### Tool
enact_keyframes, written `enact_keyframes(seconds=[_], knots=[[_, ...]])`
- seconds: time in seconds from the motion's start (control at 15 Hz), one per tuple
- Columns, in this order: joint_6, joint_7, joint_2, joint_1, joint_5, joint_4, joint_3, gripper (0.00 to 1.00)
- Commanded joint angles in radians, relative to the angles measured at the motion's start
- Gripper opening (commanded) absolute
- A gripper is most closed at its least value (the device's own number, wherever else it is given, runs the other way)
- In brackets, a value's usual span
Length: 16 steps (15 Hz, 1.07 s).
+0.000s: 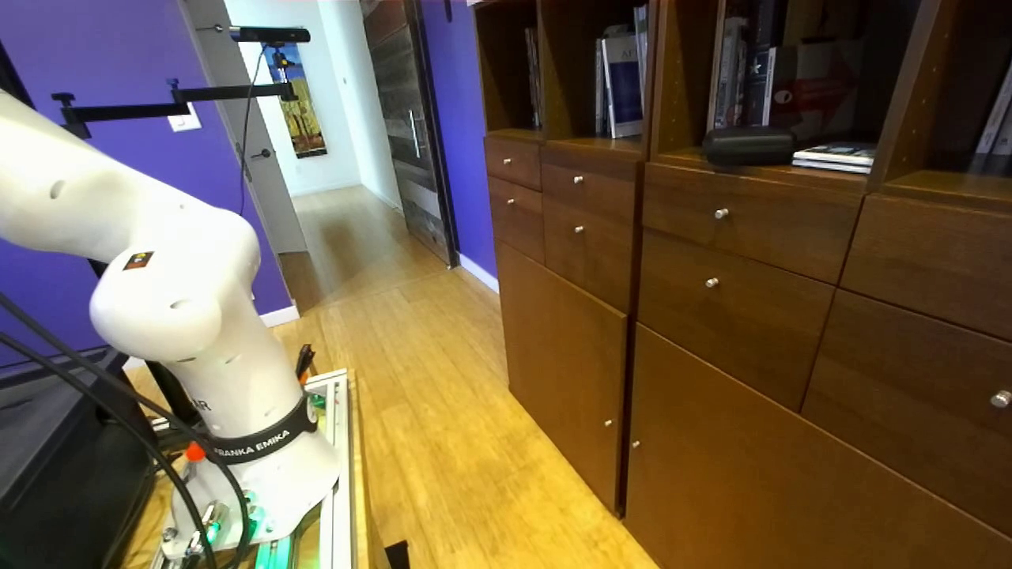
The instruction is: Open the cabinet door on the left completely
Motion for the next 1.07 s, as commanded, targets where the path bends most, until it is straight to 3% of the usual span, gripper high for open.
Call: enact_keyframes(seconds=[0.0, 1.0], knots=[[-0.014, -0.011, 0.005, -0.029, 0.019, 0.005, 0.017, 1.0], [-0.005, 0.009, 0.007, -0.037, 0.015, 0.023, 0.026, 1.0]])
